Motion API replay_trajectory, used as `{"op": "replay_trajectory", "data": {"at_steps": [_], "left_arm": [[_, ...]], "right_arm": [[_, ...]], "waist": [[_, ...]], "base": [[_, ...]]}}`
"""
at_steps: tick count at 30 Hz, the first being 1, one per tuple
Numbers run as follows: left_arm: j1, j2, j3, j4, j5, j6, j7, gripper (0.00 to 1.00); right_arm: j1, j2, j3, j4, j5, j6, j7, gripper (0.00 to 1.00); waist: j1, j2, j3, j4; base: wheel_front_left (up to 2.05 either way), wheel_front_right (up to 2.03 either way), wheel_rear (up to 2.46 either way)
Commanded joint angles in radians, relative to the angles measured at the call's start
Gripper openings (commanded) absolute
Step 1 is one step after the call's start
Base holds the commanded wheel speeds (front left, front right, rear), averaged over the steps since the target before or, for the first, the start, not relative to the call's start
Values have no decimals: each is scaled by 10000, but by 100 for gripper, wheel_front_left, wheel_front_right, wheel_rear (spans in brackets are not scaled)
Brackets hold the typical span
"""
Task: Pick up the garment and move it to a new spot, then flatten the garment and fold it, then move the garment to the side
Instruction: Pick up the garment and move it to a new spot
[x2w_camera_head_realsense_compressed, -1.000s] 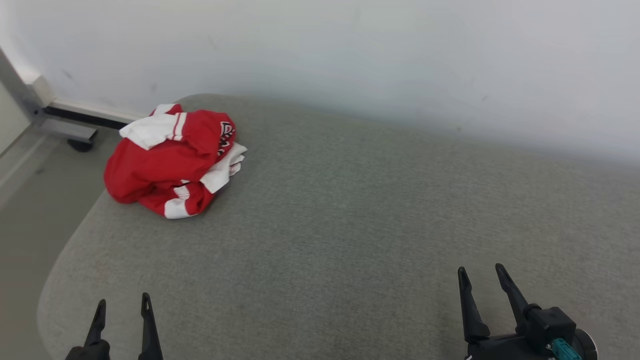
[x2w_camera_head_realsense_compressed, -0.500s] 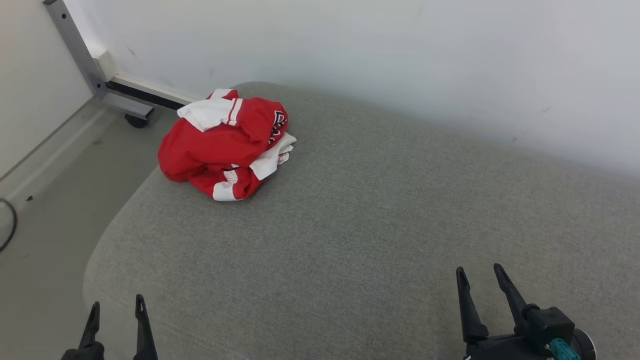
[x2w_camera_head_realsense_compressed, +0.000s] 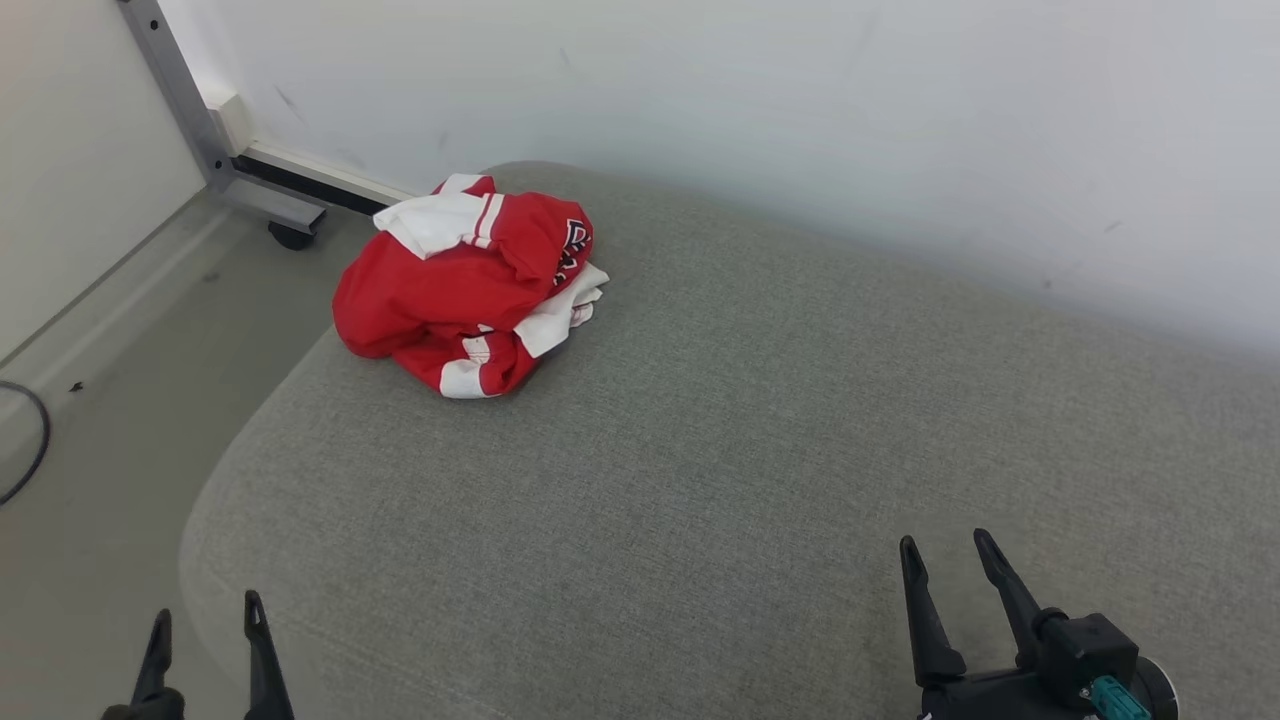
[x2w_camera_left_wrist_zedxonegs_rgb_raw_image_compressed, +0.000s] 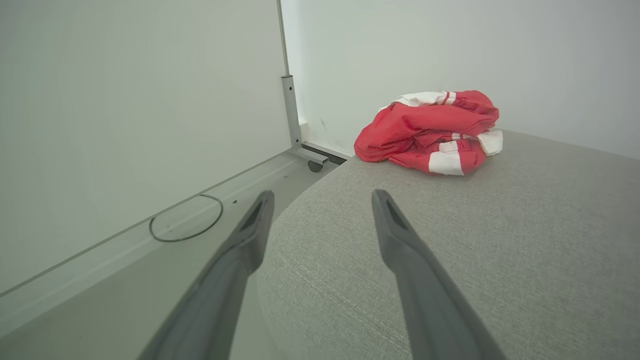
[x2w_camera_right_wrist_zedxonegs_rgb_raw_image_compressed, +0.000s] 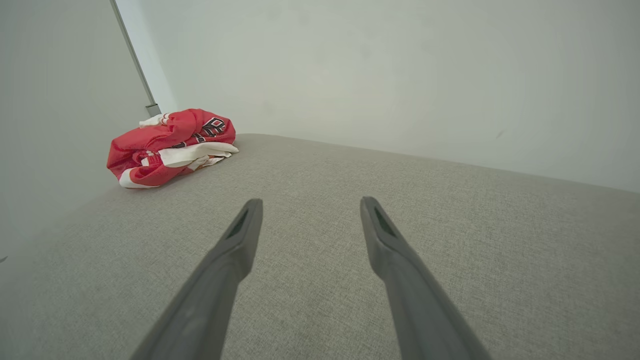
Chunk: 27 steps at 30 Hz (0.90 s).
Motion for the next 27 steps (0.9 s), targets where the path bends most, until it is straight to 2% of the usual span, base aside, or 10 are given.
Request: {"op": "replay_trajectory", "data": {"at_steps": [1,7,13,19,27], "left_arm": [[-104,6,112,-19,-122,84,-113,100],[-641,-69,516,43,-433,306,-384,100],[-1699,359,809,194,-714,101,-428,100],[-2830,987,1360,115,-1041,119,-284,100],[-4149,1662,1811,269,-1534,-6,24,100]], "right_arm": [[-100,8,19,-18,9,-21,8,100],[-332,8,-33,-129,-36,-21,47,100],[-623,9,10,-336,-152,-21,109,100],[-1113,-25,-270,-801,-276,-21,185,100],[-1388,-198,-780,-1366,-280,-21,219,100]], "waist": [[0,-1,77,-148],[0,-1,271,-775],[0,-1,693,-1698],[0,-1,1555,-2832],[0,-1,2547,-3735]], "base": [[0,0,0],[0,0,0],[0,0,0],[0,0,0],[0,0,0]]}}
